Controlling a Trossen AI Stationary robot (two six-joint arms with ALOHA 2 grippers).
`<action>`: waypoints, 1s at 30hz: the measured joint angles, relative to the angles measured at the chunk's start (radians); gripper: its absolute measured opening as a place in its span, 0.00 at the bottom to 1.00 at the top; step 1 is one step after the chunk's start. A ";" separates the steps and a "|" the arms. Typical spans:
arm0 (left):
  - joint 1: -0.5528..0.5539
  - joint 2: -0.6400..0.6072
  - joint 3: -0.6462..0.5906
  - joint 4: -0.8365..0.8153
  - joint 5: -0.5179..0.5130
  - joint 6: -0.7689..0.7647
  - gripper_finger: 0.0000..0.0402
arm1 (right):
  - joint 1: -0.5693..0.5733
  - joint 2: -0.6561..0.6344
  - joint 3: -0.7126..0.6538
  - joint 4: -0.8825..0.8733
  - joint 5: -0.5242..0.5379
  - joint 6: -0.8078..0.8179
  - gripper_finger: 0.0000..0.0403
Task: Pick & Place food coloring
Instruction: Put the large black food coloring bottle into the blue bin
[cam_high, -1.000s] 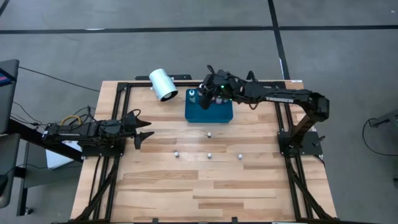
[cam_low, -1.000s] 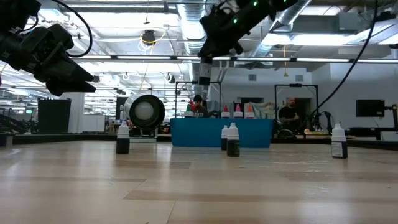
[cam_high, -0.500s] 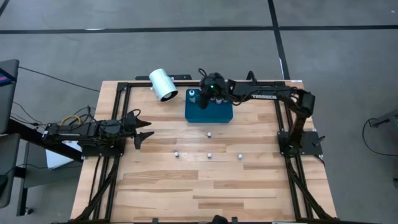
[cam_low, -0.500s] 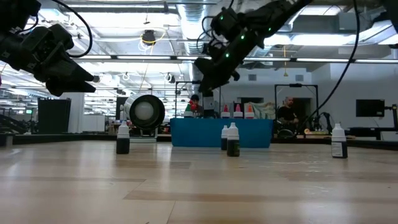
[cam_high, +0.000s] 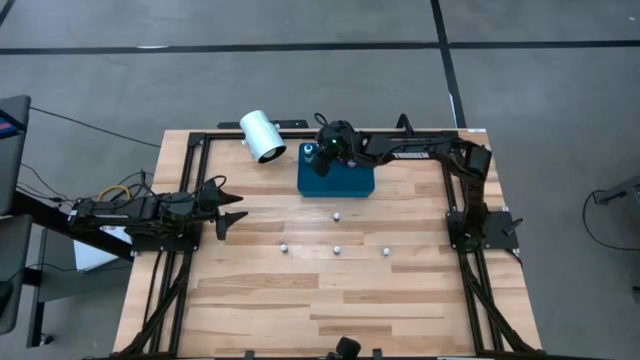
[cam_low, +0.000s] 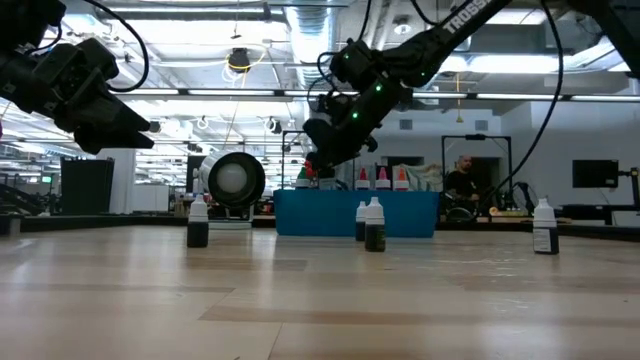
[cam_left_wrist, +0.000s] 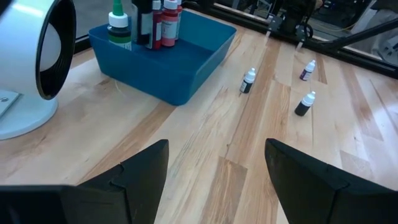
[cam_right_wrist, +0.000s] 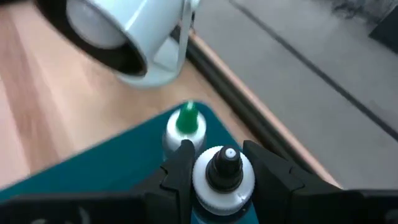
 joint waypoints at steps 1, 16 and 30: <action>0.000 0.000 0.000 0.000 0.000 0.001 0.64 | -0.002 0.006 0.001 0.010 0.005 0.000 0.28; 0.000 0.000 0.000 -0.002 0.000 0.008 0.64 | -0.038 0.036 0.000 0.014 -0.006 0.026 0.29; 0.000 0.000 0.000 -0.001 0.000 0.007 0.64 | -0.042 0.035 -0.051 0.066 0.001 0.050 0.29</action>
